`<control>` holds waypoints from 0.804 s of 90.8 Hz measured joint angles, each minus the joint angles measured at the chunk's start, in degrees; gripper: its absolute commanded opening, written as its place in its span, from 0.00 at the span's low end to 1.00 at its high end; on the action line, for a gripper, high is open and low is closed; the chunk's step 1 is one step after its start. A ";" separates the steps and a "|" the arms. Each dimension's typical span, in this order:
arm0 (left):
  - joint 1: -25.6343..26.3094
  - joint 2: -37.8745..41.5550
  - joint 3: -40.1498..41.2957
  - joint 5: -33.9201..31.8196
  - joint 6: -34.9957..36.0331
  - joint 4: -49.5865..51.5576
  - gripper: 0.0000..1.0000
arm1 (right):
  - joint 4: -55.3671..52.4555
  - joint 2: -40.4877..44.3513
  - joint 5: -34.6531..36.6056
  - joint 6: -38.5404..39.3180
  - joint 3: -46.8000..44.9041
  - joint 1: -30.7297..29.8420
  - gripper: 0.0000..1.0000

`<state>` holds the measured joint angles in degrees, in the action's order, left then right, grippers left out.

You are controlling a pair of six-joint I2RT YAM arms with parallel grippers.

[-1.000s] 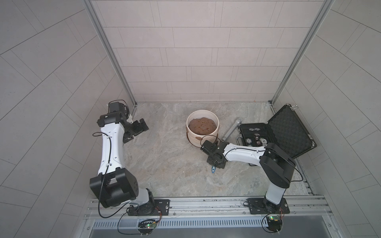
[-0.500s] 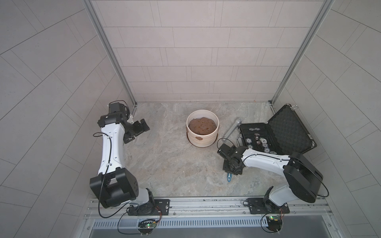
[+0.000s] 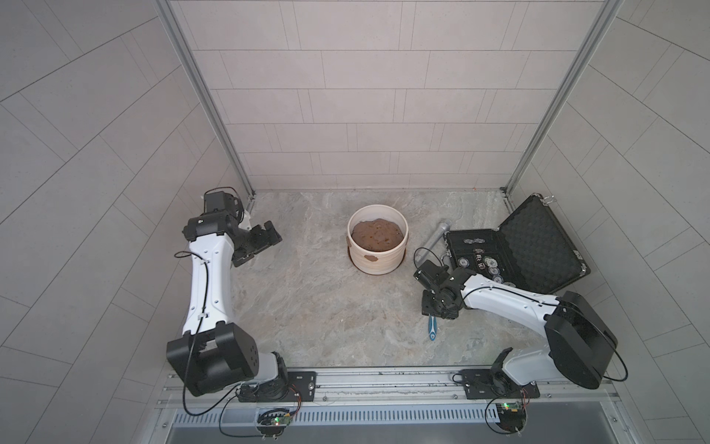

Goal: Scrub the dried mud off the ceramic pot
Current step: Pick up the brush from the center of the board.

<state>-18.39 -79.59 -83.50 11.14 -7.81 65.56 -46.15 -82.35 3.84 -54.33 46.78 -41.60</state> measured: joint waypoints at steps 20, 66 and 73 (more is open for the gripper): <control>0.07 0.46 0.37 0.28 0.46 -0.37 0.97 | 2.34 -3.52 -0.26 1.07 -1.05 0.00 0.44; 0.33 3.56 0.37 4.17 0.50 -0.35 0.98 | 7.72 -1.42 3.74 6.60 -4.61 1.55 0.26; 0.46 5.07 0.37 6.56 -0.15 -0.37 0.98 | 8.66 0.50 5.14 8.55 -6.40 1.62 0.23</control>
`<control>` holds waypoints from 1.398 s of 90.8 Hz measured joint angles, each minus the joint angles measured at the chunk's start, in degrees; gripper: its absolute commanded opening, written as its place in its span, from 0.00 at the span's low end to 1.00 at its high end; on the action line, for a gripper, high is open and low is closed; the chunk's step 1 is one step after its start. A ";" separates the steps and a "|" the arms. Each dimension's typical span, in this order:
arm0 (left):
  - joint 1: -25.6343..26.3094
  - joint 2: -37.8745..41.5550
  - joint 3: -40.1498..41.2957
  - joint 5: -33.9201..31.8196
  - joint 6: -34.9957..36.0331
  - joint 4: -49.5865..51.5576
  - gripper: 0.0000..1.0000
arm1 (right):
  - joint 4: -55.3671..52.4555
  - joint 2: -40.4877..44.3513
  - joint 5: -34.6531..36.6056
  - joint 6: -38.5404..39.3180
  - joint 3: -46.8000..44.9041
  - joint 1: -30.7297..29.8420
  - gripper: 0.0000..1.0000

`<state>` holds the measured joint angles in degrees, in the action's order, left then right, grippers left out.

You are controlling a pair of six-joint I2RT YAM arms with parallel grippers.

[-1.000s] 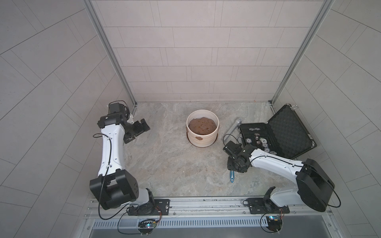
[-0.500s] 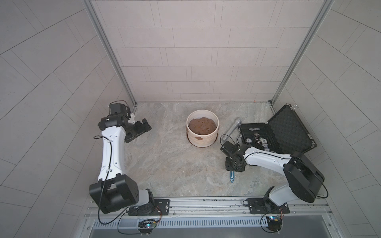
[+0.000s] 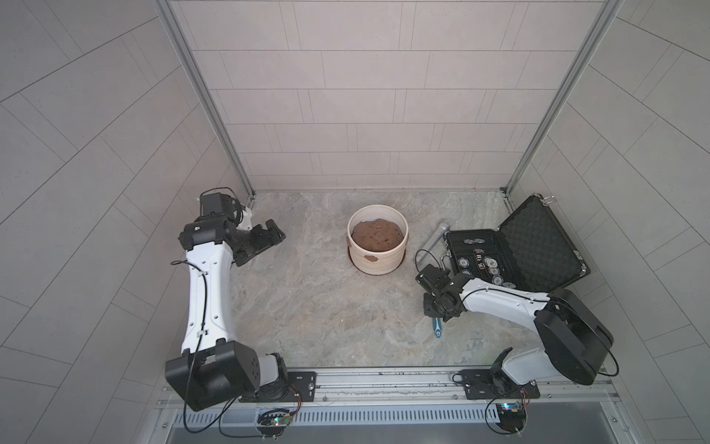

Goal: Scrub the dried mud off the ceramic pot
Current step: Pick up the brush from the center of the board.

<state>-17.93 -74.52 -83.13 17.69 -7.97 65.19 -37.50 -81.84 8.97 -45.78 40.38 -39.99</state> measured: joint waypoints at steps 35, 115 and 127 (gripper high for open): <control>9.60 1.70 -1.29 5.27 -0.79 0.61 1.00 | 1.14 18.67 4.90 7.63 -2.19 0.15 0.20; 42.77 -13.99 -24.92 16.37 -6.16 1.97 1.00 | 6.25 17.59 1.68 21.42 23.67 -15.56 0.18; 42.75 -11.93 -21.00 19.12 -7.19 1.01 1.00 | 8.44 17.05 3.58 21.86 23.30 -17.88 0.17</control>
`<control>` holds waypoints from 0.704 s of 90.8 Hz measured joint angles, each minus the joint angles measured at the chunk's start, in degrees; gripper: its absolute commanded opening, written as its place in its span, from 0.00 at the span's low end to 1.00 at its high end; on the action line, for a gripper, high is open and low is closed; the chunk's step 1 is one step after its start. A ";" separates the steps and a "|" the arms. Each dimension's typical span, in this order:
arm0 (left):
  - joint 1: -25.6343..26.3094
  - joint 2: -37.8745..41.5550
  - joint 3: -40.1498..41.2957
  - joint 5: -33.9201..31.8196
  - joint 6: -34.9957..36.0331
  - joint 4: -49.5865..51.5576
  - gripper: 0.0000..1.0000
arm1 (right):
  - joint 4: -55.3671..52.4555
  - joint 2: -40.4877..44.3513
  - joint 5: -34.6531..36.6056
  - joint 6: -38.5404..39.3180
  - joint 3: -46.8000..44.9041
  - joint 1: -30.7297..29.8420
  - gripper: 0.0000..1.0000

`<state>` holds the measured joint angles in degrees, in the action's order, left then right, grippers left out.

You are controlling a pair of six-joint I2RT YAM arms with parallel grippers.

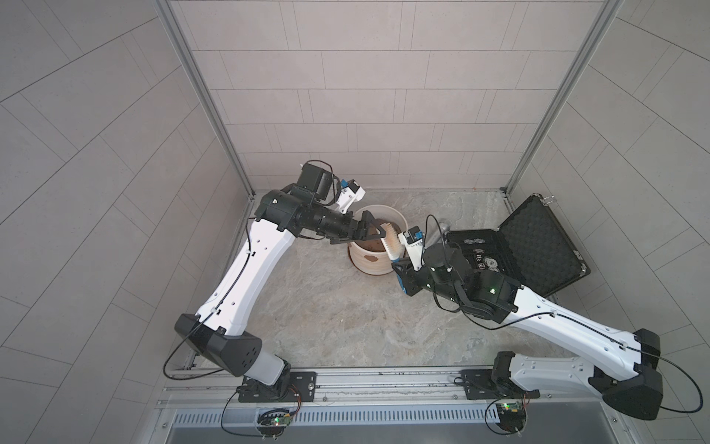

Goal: Scrub the dried mud off the ceramic pot
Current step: Pick up the brush from the center of the board.

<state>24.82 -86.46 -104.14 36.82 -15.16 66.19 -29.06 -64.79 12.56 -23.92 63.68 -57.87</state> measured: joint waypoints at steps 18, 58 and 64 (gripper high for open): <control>0.00 0.22 3.98 2.73 -3.15 -1.33 0.97 | 2.58 -1.11 3.50 1.51 1.40 -3.65 0.17; -0.59 0.39 6.38 8.79 -7.80 -4.79 0.63 | 5.95 -5.51 9.35 2.69 3.34 -7.72 0.15; -1.01 0.46 7.08 9.38 -8.44 -5.35 0.58 | 6.36 -5.90 10.21 2.78 3.34 -7.89 0.15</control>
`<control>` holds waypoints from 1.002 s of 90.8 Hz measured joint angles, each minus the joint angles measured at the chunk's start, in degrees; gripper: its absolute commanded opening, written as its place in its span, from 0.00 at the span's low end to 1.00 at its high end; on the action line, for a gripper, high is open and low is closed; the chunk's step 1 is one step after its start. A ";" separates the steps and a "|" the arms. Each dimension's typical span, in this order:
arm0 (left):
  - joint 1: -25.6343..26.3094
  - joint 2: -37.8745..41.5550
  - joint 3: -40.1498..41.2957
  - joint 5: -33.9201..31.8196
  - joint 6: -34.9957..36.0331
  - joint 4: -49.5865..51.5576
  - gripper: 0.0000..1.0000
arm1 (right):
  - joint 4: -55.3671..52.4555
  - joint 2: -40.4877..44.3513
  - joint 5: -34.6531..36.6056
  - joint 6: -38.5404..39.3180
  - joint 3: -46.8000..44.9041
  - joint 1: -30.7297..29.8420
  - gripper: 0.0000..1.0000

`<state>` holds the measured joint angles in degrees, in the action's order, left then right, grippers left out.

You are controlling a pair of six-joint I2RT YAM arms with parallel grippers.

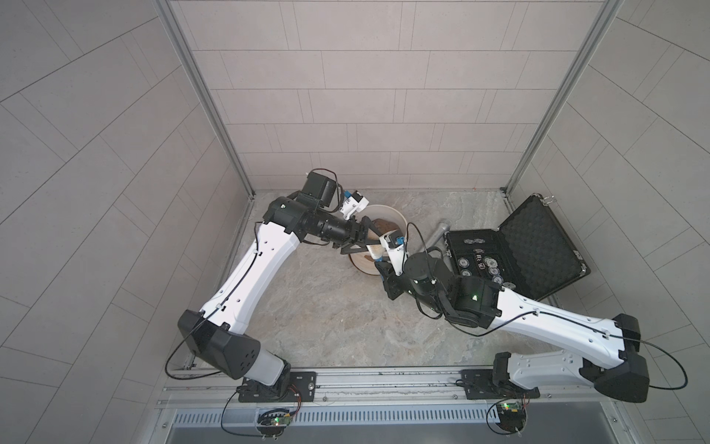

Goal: Scrub the dried mud off the ceramic pot
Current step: Pick up the brush from the center of the board.

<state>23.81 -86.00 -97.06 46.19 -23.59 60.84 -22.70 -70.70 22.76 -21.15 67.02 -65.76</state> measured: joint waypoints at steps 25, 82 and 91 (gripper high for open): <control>-1.68 0.28 1.16 1.14 -1.29 -1.46 0.34 | 0.55 -1.38 0.83 0.20 0.00 -0.35 0.21; -7.06 2.73 4.07 5.07 0.76 -2.51 0.26 | 4.33 9.57 -20.96 -2.49 -8.11 3.87 0.92; -7.72 3.13 4.04 7.78 4.39 -2.10 0.25 | 6.60 15.37 -34.80 -7.28 -11.13 12.46 0.95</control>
<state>16.10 -82.87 -93.01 53.98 -19.20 58.74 -16.10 -55.33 -12.03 -28.42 55.90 -53.30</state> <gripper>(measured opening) 0.315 0.939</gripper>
